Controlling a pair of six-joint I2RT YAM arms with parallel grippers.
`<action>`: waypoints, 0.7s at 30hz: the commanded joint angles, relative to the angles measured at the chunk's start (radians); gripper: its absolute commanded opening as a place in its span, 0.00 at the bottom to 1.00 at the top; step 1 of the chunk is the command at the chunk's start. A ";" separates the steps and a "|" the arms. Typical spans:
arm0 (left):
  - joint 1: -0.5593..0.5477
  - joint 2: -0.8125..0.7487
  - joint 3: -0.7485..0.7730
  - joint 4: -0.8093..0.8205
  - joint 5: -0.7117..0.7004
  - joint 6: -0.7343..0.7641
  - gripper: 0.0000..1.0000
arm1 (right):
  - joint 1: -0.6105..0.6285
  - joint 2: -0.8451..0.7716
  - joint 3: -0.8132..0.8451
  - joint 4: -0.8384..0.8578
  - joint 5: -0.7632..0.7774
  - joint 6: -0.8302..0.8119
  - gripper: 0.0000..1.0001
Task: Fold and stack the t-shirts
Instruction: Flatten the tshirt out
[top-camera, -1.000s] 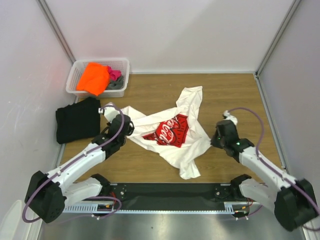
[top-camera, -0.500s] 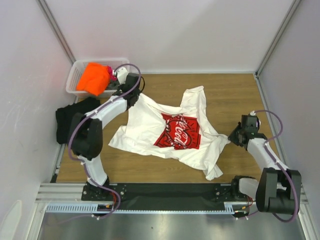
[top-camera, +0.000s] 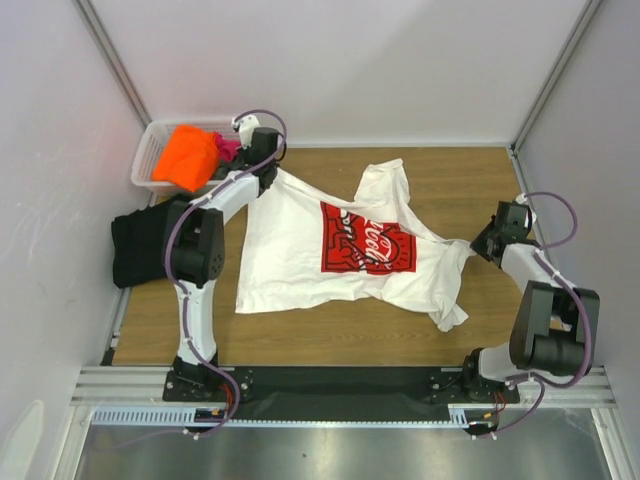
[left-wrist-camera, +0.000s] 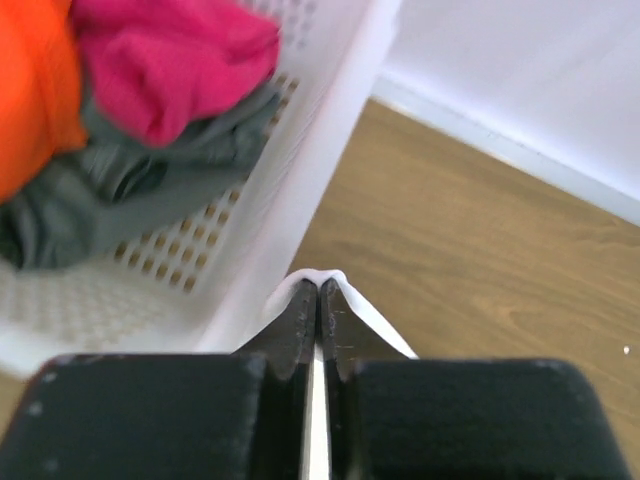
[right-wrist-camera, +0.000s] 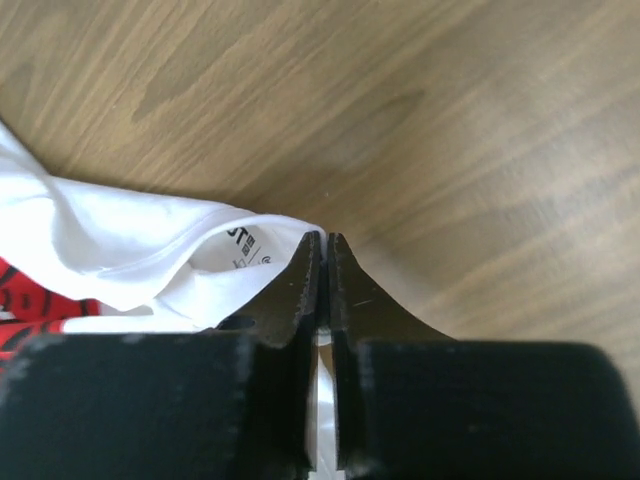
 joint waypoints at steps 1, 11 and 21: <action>0.006 0.046 0.113 0.074 -0.007 0.107 0.12 | -0.007 0.074 0.081 0.010 -0.027 -0.049 0.13; -0.093 -0.302 -0.148 -0.018 0.062 0.105 0.96 | 0.150 0.020 0.340 -0.041 -0.090 -0.155 0.86; -0.276 -0.617 -0.723 -0.088 0.269 -0.088 0.91 | 0.332 0.436 0.572 0.044 -0.078 -0.222 0.80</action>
